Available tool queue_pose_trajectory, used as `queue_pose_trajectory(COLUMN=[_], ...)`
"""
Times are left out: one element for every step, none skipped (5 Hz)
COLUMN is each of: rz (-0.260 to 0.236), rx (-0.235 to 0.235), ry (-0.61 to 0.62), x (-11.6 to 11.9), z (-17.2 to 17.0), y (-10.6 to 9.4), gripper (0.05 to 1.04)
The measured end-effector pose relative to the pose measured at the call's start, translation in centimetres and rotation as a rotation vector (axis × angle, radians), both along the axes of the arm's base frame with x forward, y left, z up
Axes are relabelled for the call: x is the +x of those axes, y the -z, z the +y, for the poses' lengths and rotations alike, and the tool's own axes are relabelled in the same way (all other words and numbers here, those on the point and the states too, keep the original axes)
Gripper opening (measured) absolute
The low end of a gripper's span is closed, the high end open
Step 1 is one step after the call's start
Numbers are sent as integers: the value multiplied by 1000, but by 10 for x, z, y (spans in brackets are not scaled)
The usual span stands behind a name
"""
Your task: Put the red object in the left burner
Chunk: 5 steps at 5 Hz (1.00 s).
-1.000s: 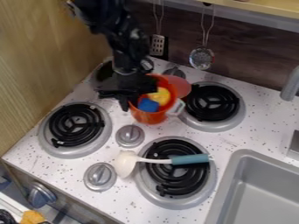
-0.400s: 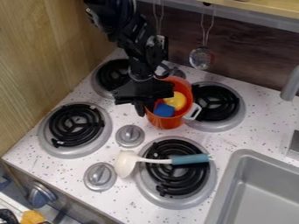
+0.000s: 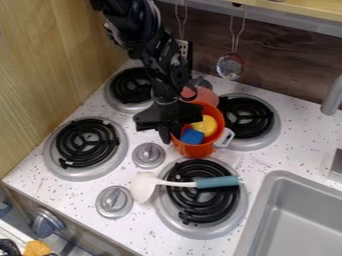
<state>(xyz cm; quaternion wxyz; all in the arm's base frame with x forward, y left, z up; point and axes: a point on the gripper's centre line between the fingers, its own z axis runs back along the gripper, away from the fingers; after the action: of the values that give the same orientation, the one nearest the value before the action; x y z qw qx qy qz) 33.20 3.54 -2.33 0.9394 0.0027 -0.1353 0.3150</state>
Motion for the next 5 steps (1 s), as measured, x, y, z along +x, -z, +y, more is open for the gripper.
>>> queue_pose_trajectory(rz=[-4,-24,-28,-13,-4], rx=[-15,-22,-18,-17,-8], ry=[-15,-7,-6,-23,-43], x=[-1,-1,-2,-5,-8], z=[-2,0,1,1,3], y=[3,5,8,9,9], gripper=[73,106,285,567,907])
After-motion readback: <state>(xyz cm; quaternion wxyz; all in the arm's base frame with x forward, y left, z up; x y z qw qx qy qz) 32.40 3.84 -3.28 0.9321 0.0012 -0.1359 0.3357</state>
